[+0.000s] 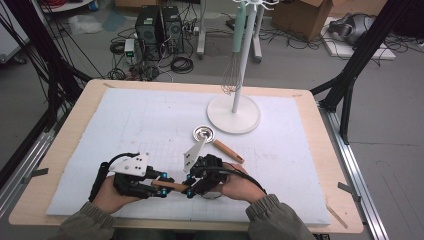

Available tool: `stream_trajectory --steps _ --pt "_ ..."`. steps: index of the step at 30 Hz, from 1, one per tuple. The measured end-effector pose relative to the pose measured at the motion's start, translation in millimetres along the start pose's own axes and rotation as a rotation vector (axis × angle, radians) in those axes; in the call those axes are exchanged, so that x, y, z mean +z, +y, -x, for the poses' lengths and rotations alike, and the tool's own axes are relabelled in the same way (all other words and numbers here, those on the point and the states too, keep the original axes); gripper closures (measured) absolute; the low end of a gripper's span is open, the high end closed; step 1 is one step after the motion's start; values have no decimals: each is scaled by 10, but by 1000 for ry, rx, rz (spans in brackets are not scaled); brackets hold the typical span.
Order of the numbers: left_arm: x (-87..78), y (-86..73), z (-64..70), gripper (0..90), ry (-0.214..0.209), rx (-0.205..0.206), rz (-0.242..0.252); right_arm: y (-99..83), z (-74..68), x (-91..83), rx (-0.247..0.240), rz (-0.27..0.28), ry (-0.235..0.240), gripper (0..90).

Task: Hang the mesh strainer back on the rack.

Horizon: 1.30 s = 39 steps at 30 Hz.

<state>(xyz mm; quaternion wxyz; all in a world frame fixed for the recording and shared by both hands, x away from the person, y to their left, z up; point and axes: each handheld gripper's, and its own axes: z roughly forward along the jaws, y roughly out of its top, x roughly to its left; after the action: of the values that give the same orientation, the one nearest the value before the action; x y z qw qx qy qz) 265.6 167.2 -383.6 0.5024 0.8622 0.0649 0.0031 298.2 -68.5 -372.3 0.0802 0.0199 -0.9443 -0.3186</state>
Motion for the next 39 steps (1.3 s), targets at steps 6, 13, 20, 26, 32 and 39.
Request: stream_trajectory --steps 6,13,20,26,32,39 --pt "18 23 7 728 0 10 -6 66 3 73 -15 -4 -6 683" --pt "13 -4 1 723 9 0 7 92 -20 93 -37 -19 -28 726" --pt "-146 -3 -17 544 60 -36 61 9 5 -3 17 13 -47 726" --pt "-242 -39 -23 521 99 -51 84 -53 10 -108 41 66 -65 726" --pt "-256 -79 -20 513 114 -59 90 -84 18 -198 56 128 -78 726" --pt "-301 -153 -18 484 137 -74 95 -149 54 -350 89 210 -117 725"
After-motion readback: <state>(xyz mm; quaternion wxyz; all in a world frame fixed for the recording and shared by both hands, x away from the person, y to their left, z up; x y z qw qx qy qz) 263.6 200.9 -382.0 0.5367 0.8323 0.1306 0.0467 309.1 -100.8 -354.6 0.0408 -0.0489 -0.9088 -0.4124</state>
